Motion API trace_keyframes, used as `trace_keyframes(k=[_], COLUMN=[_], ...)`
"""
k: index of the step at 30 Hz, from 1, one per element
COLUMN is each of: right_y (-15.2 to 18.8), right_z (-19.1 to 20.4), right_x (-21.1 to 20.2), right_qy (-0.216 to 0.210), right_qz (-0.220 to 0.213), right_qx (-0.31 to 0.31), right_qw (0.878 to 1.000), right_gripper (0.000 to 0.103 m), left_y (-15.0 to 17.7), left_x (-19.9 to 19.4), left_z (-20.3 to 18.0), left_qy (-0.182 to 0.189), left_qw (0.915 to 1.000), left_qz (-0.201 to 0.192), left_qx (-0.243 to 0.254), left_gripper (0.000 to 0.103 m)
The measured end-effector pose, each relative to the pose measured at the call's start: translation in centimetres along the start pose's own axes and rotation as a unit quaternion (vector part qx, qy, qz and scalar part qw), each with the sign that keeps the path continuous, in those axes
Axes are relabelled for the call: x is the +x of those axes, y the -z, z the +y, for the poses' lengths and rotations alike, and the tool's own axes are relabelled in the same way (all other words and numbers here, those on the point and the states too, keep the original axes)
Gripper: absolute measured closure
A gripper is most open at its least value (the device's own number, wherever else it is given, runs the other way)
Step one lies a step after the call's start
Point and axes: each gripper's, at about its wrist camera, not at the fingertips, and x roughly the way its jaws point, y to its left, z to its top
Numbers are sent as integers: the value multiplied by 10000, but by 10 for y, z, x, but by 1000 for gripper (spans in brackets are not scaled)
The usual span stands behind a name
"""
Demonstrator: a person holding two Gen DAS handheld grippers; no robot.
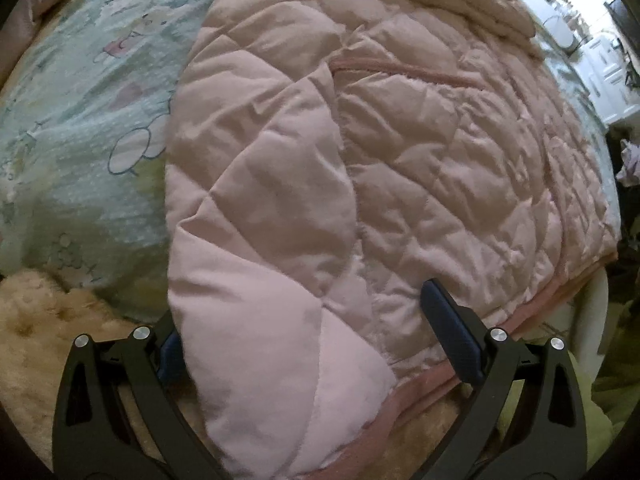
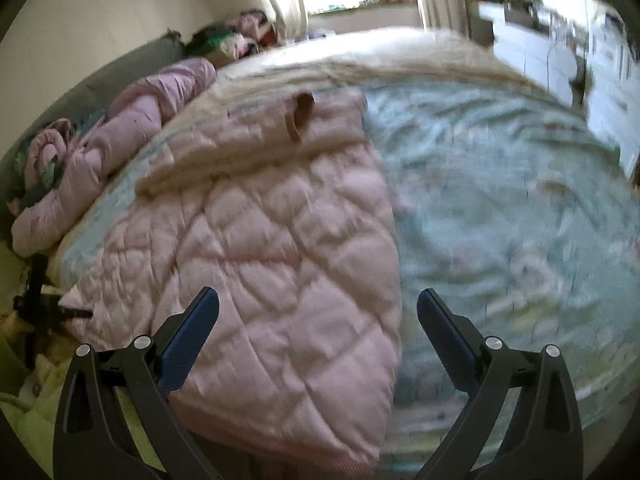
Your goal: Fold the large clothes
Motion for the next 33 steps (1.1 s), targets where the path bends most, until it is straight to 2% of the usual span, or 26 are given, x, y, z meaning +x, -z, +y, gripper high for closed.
trace_keyframes(k=[1, 5, 9, 10, 11, 13, 15, 17, 18, 20, 23, 28, 33], right_y=[6, 33, 51, 54, 57, 61, 65, 73, 76, 80, 73, 37, -1], right_z=[-6, -22, -28, -29, -30, -33, -34, -37, -37, -35, -23, -6, 4], right_x=[4, 15, 24, 26, 28, 32, 38, 46, 48, 48, 35, 1, -19], right_qy=[-45, -17, -450, -608, -684, -764, -762, -809, -892, -1096, -1272, -1757, -1959], right_qz=[140, 652, 930, 989, 1025, 1089, 1235, 1348, 1340, 1233, 922, 31, -745], right_qx=[111, 369, 624, 723, 807, 909, 977, 1082, 1126, 1116, 858, 530, 330], right_qw=[9998, 9972, 9927, 9906, 9891, 9869, 9846, 9816, 9805, 9800, 9839, 9830, 9772], right_gripper=[4, 4, 4, 4, 4, 5, 11, 33, 36, 57, 77, 85, 86], left_y=[2, 10, 12, 13, 13, 12, 13, 14, 16, 13, 4, -10, -19], left_x=[-1, -6, -15, -19, -23, -30, -35, -40, -41, -46, -55, -75, -91], left_z=[-1, -7, -6, -2, 2, 12, 14, 12, 10, 7, 0, -9, -11], left_qy=[13, 97, 249, 271, 308, 427, 502, 548, 566, 615, 722, 840, 944], left_qw=[10000, 9996, 9986, 9984, 9979, 9967, 9958, 9948, 9943, 9928, 9899, 9835, 9765], left_qz=[-69, -274, -461, -499, -564, -671, -743, -847, -896, -1023, -1221, -1602, -1935], left_qx=[-3, -17, -56, -71, -104, -159, -158, -123, -107, -61, -46, -33, -102], left_gripper=[10, 32, 60, 64, 73, 78, 81, 83, 84, 85, 87, 87, 87])
